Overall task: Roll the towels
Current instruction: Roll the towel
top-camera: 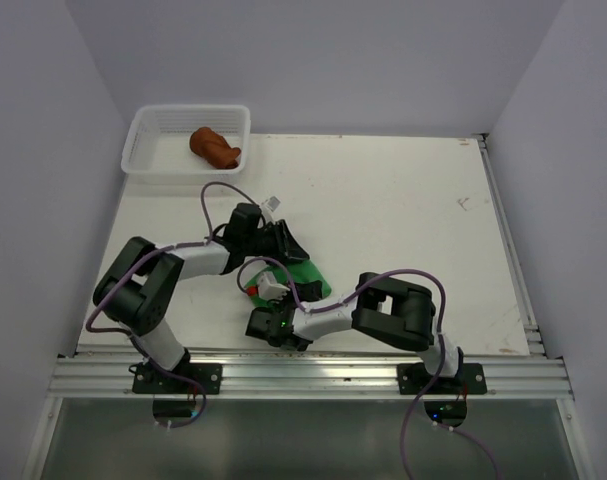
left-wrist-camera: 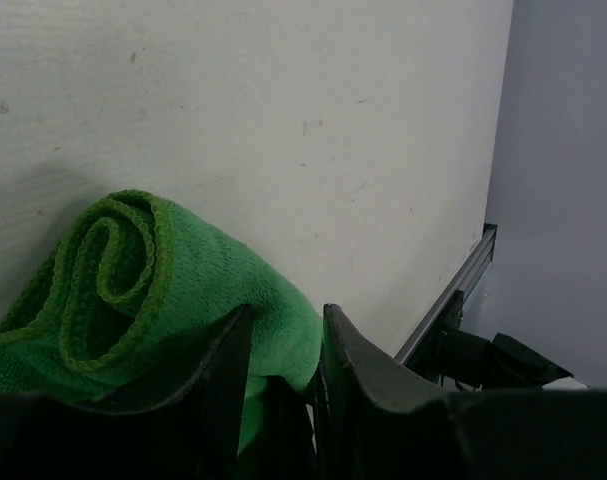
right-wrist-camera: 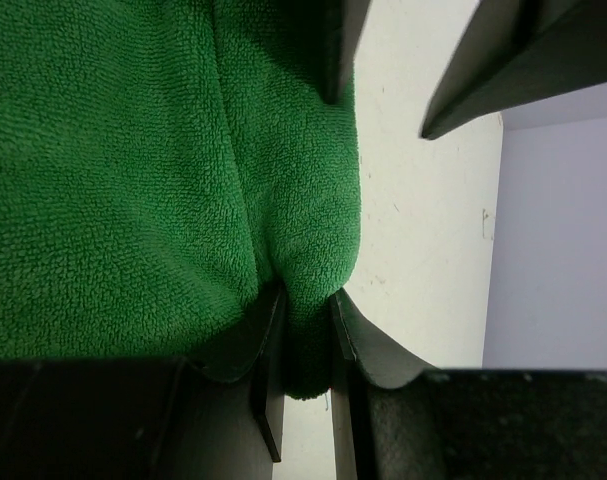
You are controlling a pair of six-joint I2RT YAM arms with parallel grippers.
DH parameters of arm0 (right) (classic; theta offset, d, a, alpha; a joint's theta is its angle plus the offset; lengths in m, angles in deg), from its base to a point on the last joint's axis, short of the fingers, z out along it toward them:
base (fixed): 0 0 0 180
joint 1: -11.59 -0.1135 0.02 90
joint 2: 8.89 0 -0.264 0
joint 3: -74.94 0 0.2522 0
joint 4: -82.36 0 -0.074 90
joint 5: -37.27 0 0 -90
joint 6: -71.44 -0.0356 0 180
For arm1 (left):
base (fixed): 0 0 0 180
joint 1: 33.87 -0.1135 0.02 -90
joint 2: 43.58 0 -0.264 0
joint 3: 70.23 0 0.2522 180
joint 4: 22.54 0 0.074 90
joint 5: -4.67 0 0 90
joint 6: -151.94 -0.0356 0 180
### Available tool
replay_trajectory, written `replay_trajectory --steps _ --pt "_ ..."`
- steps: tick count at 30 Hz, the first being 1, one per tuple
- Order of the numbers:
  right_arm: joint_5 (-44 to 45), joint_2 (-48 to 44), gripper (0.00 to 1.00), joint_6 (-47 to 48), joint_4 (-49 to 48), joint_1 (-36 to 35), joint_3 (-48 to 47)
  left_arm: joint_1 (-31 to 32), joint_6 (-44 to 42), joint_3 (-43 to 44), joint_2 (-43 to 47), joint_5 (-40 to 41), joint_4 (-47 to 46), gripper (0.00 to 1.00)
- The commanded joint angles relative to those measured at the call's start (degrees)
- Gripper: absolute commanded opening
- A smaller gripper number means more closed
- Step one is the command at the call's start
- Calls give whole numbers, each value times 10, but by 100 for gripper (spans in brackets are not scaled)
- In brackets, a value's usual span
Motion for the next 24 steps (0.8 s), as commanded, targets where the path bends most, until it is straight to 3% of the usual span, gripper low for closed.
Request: replay_trajectory --steps 1,11,24 --pt "-56 17 0 -20 -7 -3 -2 2 -23 7 -31 -13 -20 38" --pt "-68 -33 0 -40 -24 -2 24 1 -66 33 -80 29 31 38" --pt "-105 -211 29 -128 -34 7 96 2 -58 8 -57 68 29 37"
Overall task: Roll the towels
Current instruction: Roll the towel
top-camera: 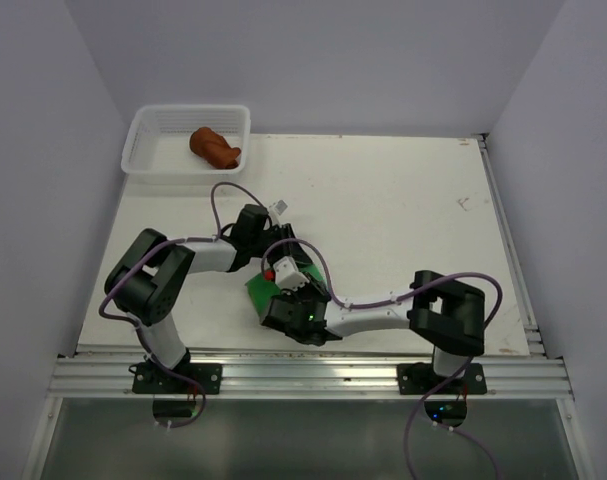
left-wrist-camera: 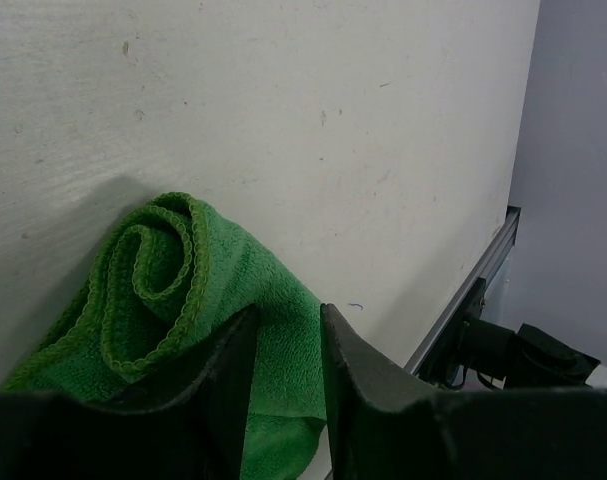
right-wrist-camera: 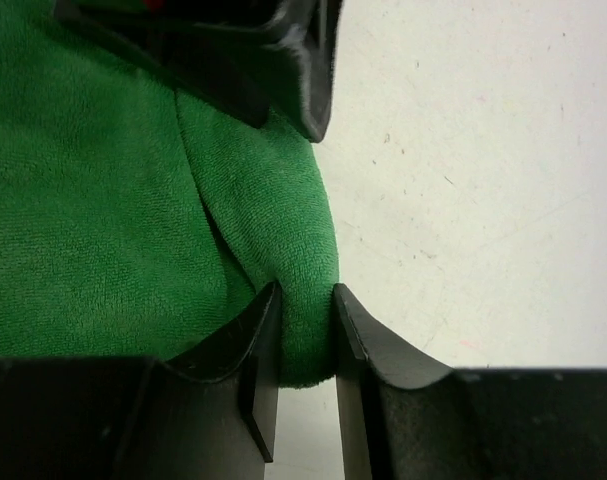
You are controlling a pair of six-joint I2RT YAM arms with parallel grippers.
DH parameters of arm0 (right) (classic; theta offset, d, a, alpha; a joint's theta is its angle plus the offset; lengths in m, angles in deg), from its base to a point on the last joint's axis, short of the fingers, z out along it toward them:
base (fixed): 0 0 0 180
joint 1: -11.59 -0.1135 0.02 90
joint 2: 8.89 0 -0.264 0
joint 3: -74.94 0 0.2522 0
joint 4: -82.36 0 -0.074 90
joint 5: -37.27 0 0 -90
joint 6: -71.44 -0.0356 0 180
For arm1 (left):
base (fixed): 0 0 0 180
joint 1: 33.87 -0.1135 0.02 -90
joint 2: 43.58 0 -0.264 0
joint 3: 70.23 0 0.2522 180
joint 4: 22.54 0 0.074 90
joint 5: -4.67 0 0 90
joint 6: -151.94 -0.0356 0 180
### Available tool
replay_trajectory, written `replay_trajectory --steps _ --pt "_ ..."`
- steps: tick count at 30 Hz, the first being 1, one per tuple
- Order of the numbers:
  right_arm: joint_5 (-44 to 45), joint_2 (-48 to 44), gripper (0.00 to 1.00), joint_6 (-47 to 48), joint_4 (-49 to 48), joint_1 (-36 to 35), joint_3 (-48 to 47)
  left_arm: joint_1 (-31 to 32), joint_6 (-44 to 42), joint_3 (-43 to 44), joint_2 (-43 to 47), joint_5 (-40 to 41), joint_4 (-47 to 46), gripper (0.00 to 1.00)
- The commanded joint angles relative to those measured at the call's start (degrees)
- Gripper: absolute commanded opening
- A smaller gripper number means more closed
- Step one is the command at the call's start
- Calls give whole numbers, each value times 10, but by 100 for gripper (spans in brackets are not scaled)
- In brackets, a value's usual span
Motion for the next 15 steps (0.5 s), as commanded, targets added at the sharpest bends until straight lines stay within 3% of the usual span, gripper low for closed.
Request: replay_trajectory --steps 1,9,15 --pt "-14 -60 31 -42 7 2 17 -8 -24 -12 3 73 25 36" --pt "-43 -92 40 -71 24 7 36 -8 -18 -7 7 84 25 36" --pt "-134 -200 41 -94 -20 38 76 -4 -18 -15 16 95 23 36"
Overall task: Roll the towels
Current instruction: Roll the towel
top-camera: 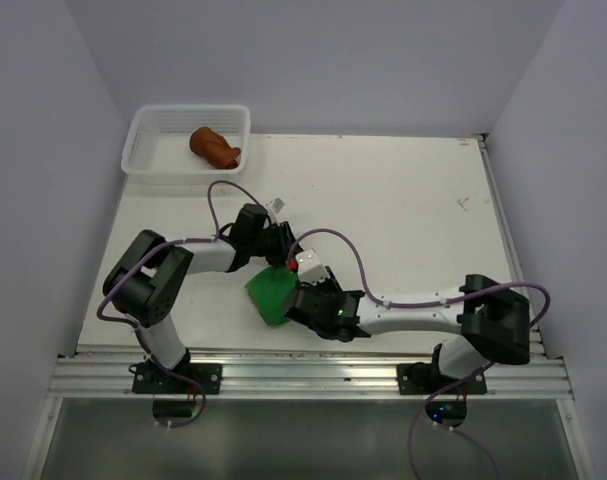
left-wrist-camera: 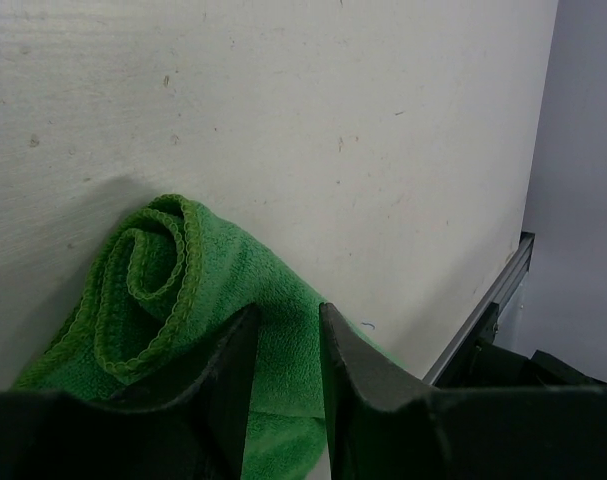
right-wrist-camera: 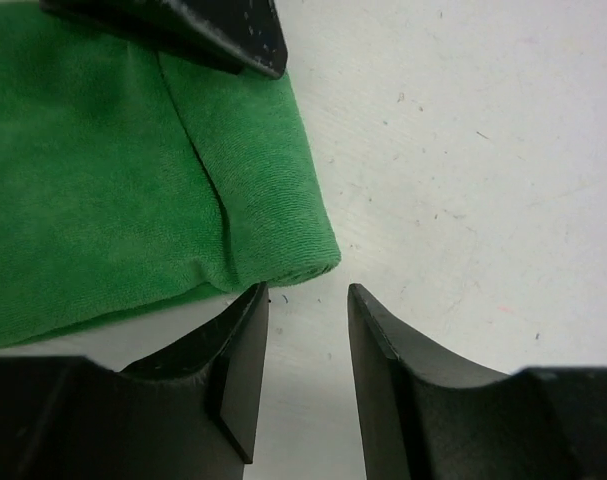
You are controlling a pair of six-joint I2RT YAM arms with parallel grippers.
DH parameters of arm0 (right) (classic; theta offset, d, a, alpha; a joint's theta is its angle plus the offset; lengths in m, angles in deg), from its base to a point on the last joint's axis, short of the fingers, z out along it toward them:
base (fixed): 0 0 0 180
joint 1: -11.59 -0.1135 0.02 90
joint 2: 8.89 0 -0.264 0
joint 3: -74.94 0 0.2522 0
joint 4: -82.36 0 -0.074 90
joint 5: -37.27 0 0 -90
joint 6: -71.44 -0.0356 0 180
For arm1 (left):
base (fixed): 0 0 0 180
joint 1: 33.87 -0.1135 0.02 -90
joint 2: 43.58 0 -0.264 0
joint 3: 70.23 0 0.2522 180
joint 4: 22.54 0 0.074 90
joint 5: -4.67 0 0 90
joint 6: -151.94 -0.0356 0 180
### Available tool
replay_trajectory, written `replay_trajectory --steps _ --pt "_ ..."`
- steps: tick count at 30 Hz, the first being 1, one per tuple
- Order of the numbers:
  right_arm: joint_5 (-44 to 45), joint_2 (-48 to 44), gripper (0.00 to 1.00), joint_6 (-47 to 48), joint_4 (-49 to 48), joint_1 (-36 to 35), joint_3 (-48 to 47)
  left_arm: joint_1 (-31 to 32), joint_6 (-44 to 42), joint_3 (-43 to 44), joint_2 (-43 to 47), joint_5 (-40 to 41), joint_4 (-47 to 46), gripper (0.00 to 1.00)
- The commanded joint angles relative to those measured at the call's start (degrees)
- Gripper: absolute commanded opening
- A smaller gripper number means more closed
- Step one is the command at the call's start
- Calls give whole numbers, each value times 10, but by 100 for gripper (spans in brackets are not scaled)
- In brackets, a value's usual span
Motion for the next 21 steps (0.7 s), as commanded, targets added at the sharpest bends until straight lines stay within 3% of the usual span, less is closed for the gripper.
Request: replay_trajectory --steps 1,5,12,21 --pt "-66 -96 41 -38 -45 40 34 -4 -19 -15 9 61 24 36" --pt "-222 -190 42 -56 -110 116 88 -3 -17 -21 11 62 20 36" --pt "-386 -188 51 -91 -155 218 110 0 -16 -23 11 64 17 35" --pt "-429 -126 52 -126 -151 264 78 3 -13 -22 25 69 23 35"
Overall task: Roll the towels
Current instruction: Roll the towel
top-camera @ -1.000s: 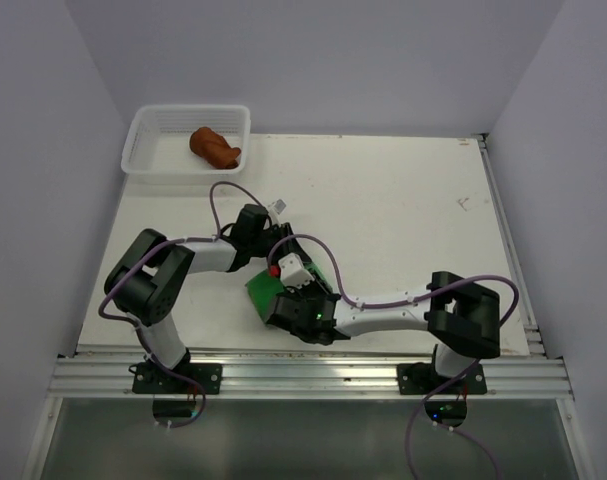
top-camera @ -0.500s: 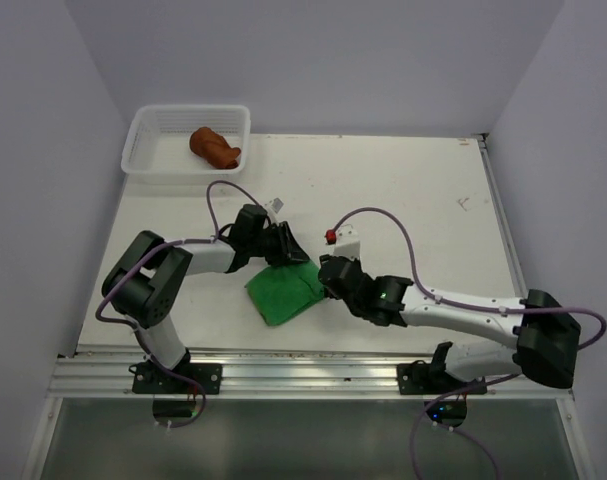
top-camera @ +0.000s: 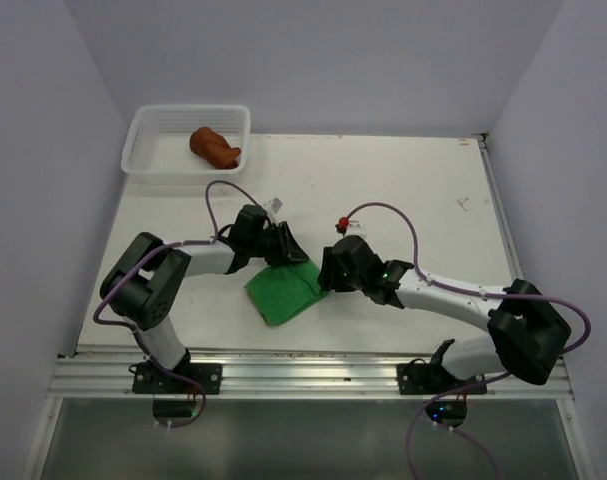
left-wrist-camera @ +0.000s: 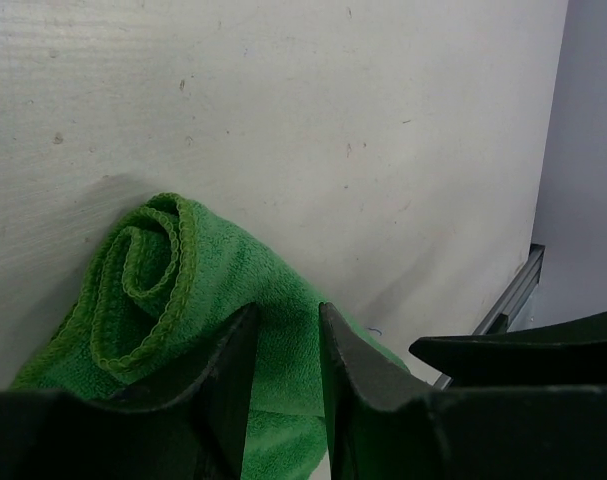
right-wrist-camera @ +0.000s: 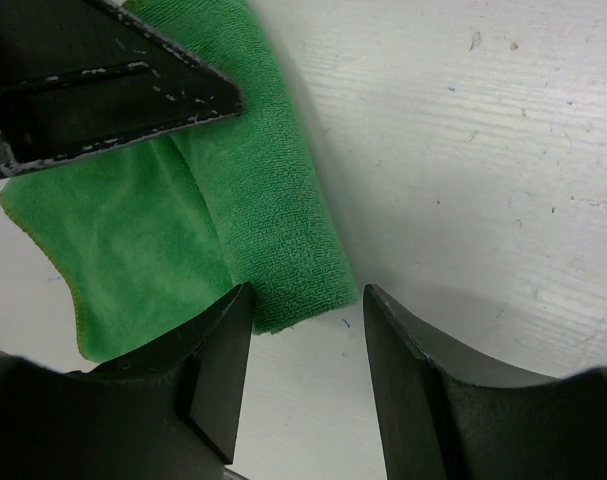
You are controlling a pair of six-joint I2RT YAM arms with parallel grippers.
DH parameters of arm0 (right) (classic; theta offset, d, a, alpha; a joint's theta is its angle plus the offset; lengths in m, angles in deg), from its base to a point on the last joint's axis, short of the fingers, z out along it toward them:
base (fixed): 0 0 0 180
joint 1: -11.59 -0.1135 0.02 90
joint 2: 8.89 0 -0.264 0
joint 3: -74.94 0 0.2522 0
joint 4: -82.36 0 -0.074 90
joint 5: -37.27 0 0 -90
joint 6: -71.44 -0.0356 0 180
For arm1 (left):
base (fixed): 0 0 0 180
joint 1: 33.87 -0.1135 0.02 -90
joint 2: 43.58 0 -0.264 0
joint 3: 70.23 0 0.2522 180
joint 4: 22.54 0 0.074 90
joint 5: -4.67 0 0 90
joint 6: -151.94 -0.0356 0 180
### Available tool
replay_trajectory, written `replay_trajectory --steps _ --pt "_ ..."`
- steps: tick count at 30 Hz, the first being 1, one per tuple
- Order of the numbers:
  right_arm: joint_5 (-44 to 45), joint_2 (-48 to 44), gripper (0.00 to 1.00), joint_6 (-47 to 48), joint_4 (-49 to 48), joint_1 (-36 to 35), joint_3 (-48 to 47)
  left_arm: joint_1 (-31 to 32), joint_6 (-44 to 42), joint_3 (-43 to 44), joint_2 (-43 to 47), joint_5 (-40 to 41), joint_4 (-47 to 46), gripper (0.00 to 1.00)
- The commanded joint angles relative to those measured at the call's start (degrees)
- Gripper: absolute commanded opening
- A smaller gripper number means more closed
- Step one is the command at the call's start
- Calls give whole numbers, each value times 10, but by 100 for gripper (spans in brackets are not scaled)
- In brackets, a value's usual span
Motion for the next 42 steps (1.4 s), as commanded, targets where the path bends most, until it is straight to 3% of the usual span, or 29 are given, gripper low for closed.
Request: replay_trajectory --steps 1,12,17,20,26,27,28,35,42 --pt "-36 19 52 -26 -16 19 -29 0 -14 -12 12 43 27 35" --pt "-97 56 50 -23 -60 23 4 3 -15 -10 19 52 35 35" --pt "-97 64 44 -20 -72 23 31 3 -16 -11 23 57 38 35" --pt "-103 68 37 -14 -78 23 37 3 -16 -12 30 62 40 35" --pt "-101 70 12 9 -75 23 28 3 -16 -4 31 64 43 36" --pt "-96 68 1 11 -70 23 27 4 -17 -3 31 66 45 36" --pt "-82 59 0 16 -67 23 28 3 -18 -2 32 68 47 36" --pt "13 15 0 63 -43 9 34 1 -12 25 38 54 55 36" --pt "144 34 0 124 -3 -72 -1 1 -17 64 52 57 83 37"
